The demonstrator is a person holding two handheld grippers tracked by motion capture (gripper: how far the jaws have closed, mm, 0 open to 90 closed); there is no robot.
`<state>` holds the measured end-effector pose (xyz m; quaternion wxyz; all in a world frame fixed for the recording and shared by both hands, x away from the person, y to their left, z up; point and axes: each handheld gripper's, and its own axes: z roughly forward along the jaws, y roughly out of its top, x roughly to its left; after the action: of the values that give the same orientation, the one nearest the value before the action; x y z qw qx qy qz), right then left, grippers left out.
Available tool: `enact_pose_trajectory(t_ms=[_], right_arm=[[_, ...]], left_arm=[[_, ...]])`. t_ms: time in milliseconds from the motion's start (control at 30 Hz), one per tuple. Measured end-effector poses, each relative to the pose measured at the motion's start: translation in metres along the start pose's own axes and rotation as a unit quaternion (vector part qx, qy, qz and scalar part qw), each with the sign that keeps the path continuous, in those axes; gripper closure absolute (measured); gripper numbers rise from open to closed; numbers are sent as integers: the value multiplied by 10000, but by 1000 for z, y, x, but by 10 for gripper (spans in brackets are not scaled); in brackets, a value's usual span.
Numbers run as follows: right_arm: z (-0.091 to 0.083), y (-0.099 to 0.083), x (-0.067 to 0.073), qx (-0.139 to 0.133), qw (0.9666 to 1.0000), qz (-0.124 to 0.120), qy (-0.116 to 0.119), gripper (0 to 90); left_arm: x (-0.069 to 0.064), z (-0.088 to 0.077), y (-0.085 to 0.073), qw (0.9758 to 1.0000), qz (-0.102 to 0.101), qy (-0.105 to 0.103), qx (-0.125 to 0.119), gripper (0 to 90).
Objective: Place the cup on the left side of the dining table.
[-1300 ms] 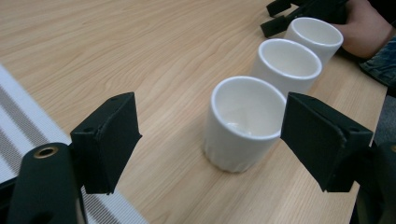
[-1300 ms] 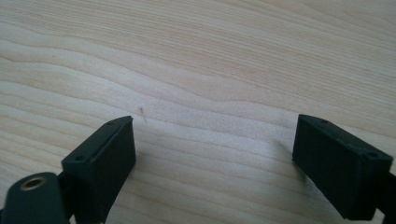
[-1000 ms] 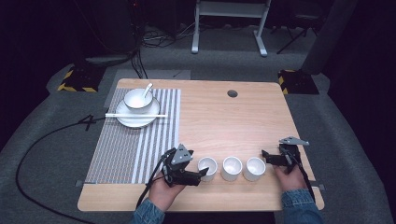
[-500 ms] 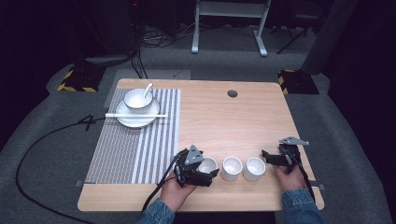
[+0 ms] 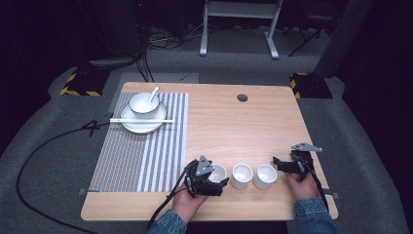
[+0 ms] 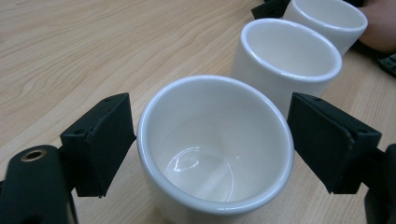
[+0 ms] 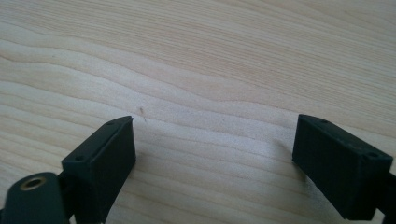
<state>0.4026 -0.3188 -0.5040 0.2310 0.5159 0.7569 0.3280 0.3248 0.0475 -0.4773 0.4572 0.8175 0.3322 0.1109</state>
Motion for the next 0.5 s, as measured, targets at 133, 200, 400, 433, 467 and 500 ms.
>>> enact_pose_trajectory(t_ms=[133, 200, 400, 433, 467, 500], right_arm=[[0, 0, 0, 0, 10000, 1, 0, 131], [0, 0, 0, 0, 10000, 1, 0, 132], [0, 0, 0, 0, 10000, 1, 0, 131], [0, 0, 0, 1, 10000, 1, 0, 131], [0, 0, 0, 1, 10000, 1, 0, 131], [0, 0, 0, 0, 10000, 2, 0, 131]], left_arm=[[0, 6, -4, 9999, 45, 30, 116, 166], [0, 8, -5, 9998, 44, 44, 173, 197], [-3, 10, -7, 9993, 219, 190, 238, 263], [-3, 10, -7, 9993, 225, 196, 234, 263], [-3, 10, -7, 9993, 225, 196, 234, 264], [-3, 10, -7, 9993, 232, 200, 236, 264]])
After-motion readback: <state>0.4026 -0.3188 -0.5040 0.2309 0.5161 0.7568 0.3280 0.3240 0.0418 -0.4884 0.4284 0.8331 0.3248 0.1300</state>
